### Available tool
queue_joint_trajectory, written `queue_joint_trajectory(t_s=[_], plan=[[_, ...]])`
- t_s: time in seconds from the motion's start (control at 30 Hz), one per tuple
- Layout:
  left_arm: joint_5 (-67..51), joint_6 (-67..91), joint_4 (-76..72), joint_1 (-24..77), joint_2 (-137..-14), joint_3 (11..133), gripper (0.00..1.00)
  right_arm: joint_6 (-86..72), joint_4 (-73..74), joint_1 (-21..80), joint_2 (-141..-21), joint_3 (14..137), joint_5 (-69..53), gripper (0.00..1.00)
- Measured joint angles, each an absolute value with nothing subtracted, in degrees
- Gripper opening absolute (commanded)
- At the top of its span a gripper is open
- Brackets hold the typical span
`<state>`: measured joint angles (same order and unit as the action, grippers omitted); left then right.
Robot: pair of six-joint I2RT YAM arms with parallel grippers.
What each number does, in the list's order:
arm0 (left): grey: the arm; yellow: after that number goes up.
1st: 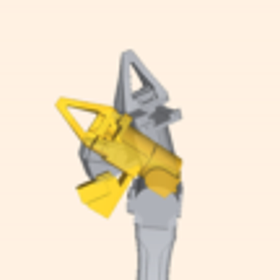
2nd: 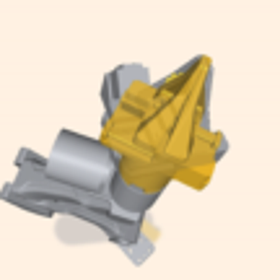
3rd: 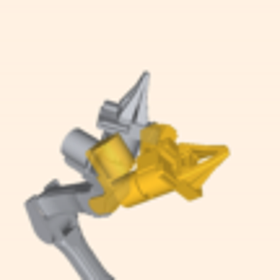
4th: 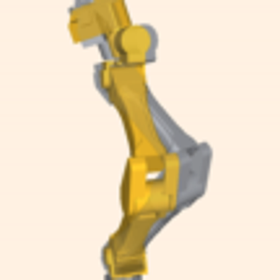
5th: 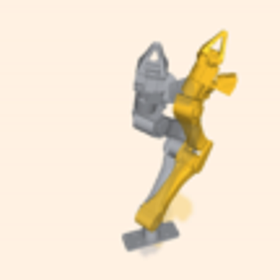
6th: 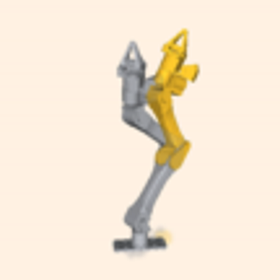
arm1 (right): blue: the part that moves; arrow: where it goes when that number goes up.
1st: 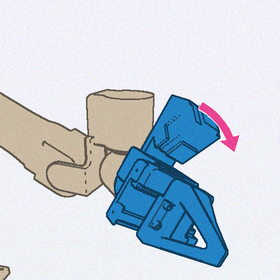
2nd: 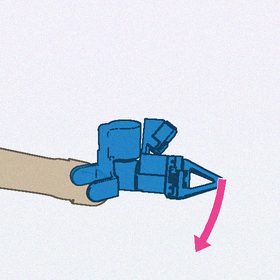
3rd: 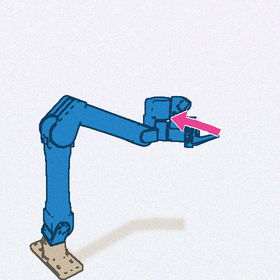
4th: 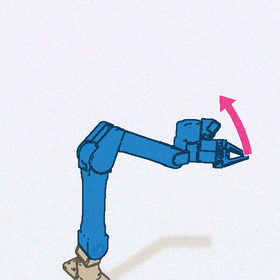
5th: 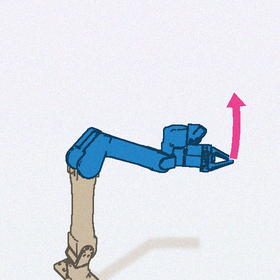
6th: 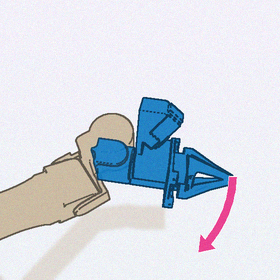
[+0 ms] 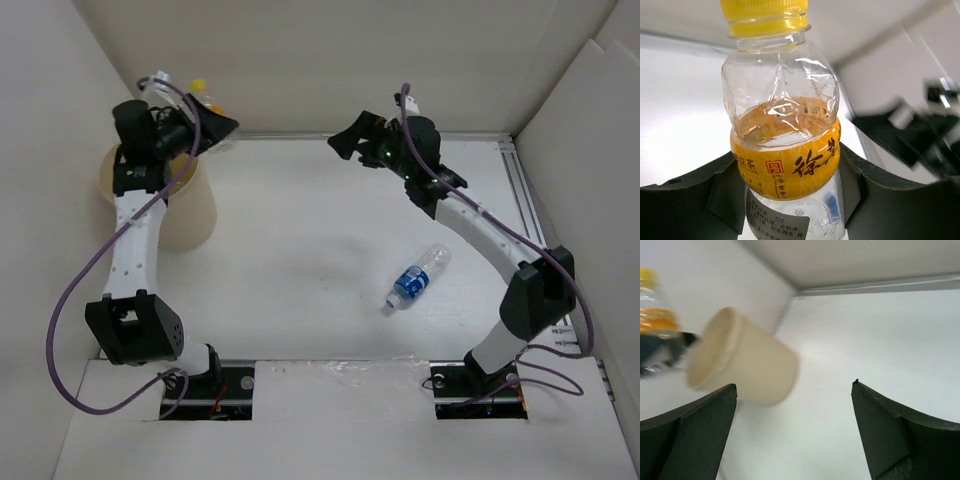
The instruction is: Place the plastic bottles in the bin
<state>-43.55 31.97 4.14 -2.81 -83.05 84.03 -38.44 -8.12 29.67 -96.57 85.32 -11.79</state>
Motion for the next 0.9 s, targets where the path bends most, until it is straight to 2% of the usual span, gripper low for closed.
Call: queue_joint_trajectory(t_s=[0.2, 0.23, 0.27, 0.3, 0.33, 0.37, 0.57, 0.73, 0.9], plan=[[-26.02, 32.51, 9.41, -14.98, -83.07, 87.13, 0.00, -32.32, 6.33, 27.83, -83.53, 78.26, 2.35, 1.00], [-22.92, 32.53, 10.24, -15.75, -83.18, 87.20, 0.06, -32.10, 7.97, 27.83, -81.45, 76.82, 4.10, 1.00], [-19.86, 32.51, 11.16, -16.14, -83.40, 87.37, 0.17, -31.90, 9.96, 27.83, -79.22, 75.22, 6.00, 1.00], [-17.19, 32.47, 12.03, -16.27, -83.79, 87.70, 0.34, -31.92, 11.44, 27.86, -77.23, 73.45, 7.88, 1.00], [-14.68, 32.40, 12.93, -16.25, -84.47, 88.12, 0.57, -32.10, 13.13, 28.01, -75.29, 71.55, 9.61, 1.00], [-12.29, 32.36, 13.65, -16.21, -85.17, 88.40, 0.99, -32.49, 15.25, 28.16, -73.67, 69.76, 11.29, 1.00], [-1.61, 32.38, 20.32, -16.03, -88.40, 89.58, 1.00, -40.71, 29.41, 30.11, -69.30, 62.28, 23.77, 1.00], [2.20, 30.85, 23.83, -15.49, -88.14, 92.12, 1.00, -48.14, 36.16, 27.70, -68.53, 57.41, 27.14, 1.00], [6.46, 26.59, 25.50, -7.03, -85.23, 94.24, 1.00, -53.65, 37.93, 23.16, -68.38, 52.93, 27.70, 1.00]])
